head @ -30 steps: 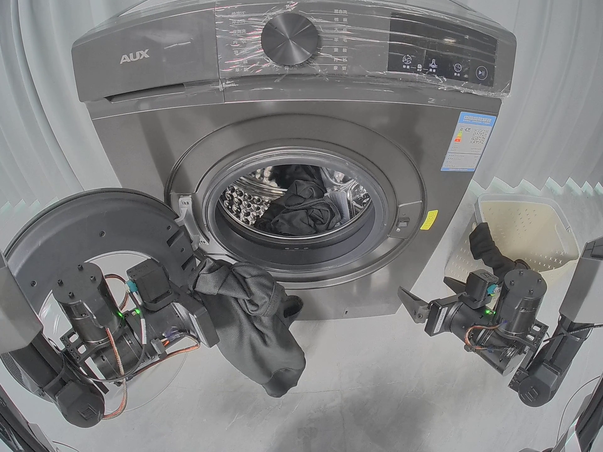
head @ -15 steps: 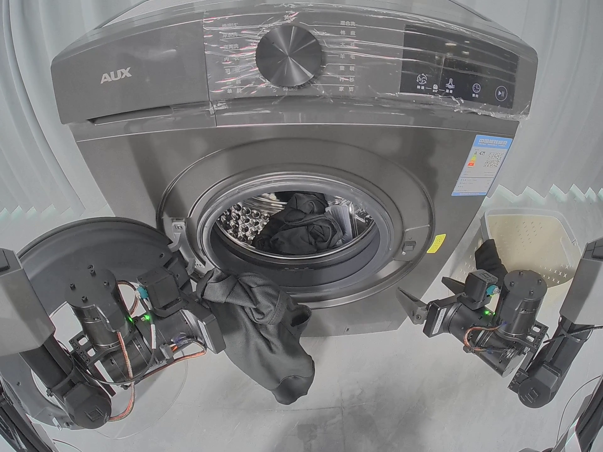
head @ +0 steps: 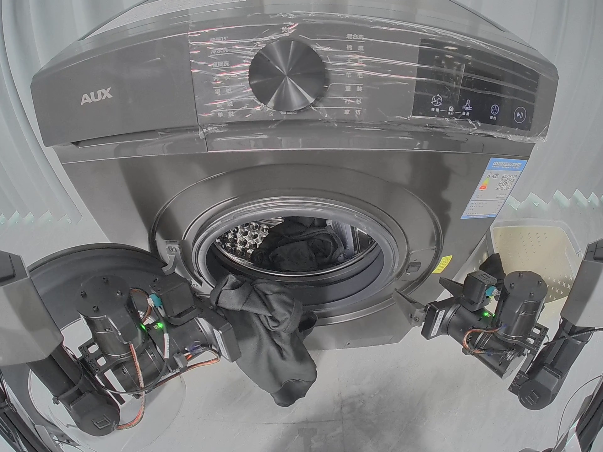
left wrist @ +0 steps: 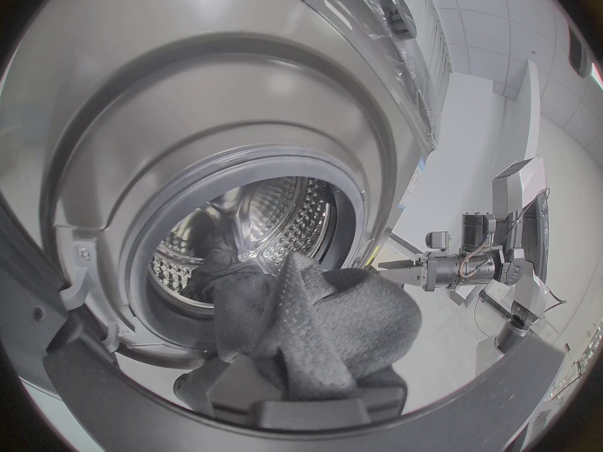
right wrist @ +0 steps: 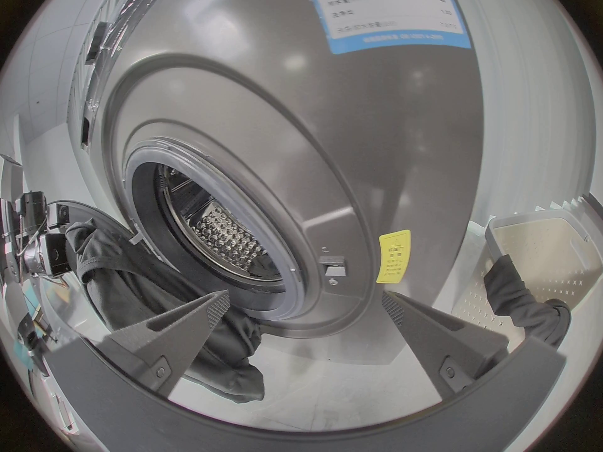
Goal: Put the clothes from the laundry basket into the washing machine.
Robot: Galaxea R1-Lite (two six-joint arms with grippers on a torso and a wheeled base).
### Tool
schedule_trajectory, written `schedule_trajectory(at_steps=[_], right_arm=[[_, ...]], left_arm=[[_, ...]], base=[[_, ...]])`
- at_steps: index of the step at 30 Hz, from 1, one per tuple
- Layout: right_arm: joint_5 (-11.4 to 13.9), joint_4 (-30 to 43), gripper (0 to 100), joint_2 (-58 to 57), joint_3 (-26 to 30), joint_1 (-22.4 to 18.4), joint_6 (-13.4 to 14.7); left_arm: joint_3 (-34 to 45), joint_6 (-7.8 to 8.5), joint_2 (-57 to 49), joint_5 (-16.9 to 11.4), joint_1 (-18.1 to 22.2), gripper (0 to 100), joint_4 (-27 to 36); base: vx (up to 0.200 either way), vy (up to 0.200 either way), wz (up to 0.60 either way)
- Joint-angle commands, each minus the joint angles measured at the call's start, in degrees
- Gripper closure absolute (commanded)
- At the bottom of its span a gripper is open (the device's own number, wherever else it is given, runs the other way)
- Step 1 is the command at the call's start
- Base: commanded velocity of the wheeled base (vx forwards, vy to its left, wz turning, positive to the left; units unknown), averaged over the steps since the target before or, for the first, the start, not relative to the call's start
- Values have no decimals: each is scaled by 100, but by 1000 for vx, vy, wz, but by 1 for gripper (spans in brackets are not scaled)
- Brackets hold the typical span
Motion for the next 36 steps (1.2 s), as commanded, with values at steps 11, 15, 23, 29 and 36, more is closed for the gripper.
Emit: schedule_trajectory(at_steps=[11,15,23,29,36], right_arm=[[-1,3,0,-225,91,388,8],[8,3,0,-251,118,388,8],[26,3,0,-233,153,379,8],[34,3,0,-216,144,379,8],[34,3,0,-189,144,379,8]], left_arm=[[-2022,-58,1987,135,-441,100,-1],[-2726,-67,2488,285,-459,100,-1],[-4659,-76,3649,812,-222,100,289],[-5397,-94,3737,856,-63,100,1167],[-6813,-76,4211,1172,218,100,2117]], base=[[0,0,0],[0,0,0],[0,0,0],[0,0,0],[0,0,0]])
